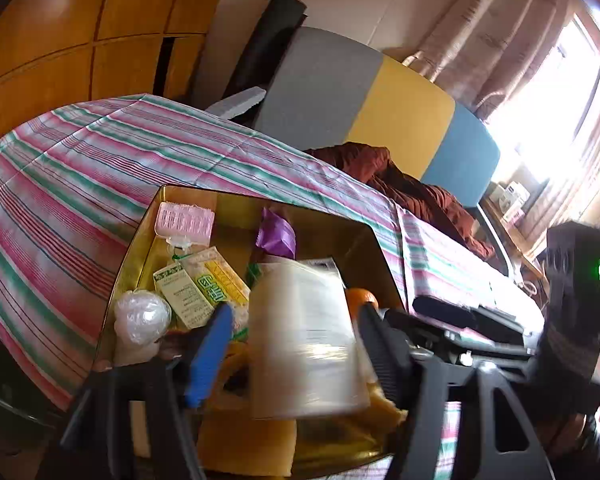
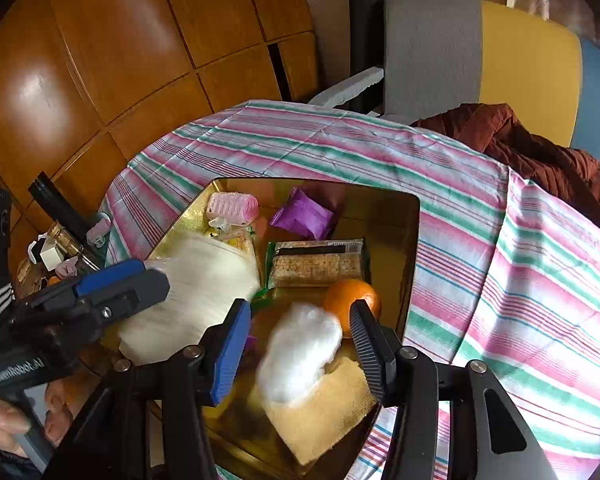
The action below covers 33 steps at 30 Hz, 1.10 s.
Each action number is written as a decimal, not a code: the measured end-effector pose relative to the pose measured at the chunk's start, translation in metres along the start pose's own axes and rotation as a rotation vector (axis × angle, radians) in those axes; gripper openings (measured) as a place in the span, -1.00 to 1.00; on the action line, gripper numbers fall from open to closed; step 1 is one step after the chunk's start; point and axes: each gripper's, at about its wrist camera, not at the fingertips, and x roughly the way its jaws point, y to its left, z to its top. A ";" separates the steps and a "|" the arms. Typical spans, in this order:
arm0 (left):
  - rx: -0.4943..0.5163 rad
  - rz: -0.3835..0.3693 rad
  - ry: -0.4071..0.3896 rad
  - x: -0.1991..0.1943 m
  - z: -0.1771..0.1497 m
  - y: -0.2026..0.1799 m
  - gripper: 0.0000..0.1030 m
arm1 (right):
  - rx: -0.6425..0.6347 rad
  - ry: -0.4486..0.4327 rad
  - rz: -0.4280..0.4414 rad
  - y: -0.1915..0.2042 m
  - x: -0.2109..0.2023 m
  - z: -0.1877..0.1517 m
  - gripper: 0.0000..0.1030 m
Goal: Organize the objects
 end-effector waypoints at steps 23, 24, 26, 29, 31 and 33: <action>0.130 0.338 -0.127 -0.041 -0.022 -0.035 0.58 | 0.018 -0.100 -0.195 0.015 -0.044 -0.043 0.95; 0.127 0.358 -0.136 -0.043 -0.024 -0.036 0.58 | 0.020 -0.102 -0.197 0.016 -0.046 -0.046 0.95; 0.134 0.412 -0.144 -0.045 -0.027 -0.040 0.58 | 0.021 -0.108 -0.207 0.018 -0.048 -0.050 0.95; 0.161 0.452 -0.136 -0.046 -0.033 -0.044 0.58 | 0.023 -0.111 -0.213 0.021 -0.050 -0.056 0.95; 0.178 0.464 -0.136 -0.047 -0.037 -0.046 0.58 | 0.019 -0.116 -0.222 0.023 -0.052 -0.059 0.95; 0.187 0.453 -0.133 -0.049 -0.041 -0.047 0.58 | 0.014 -0.121 -0.228 0.025 -0.054 -0.062 0.95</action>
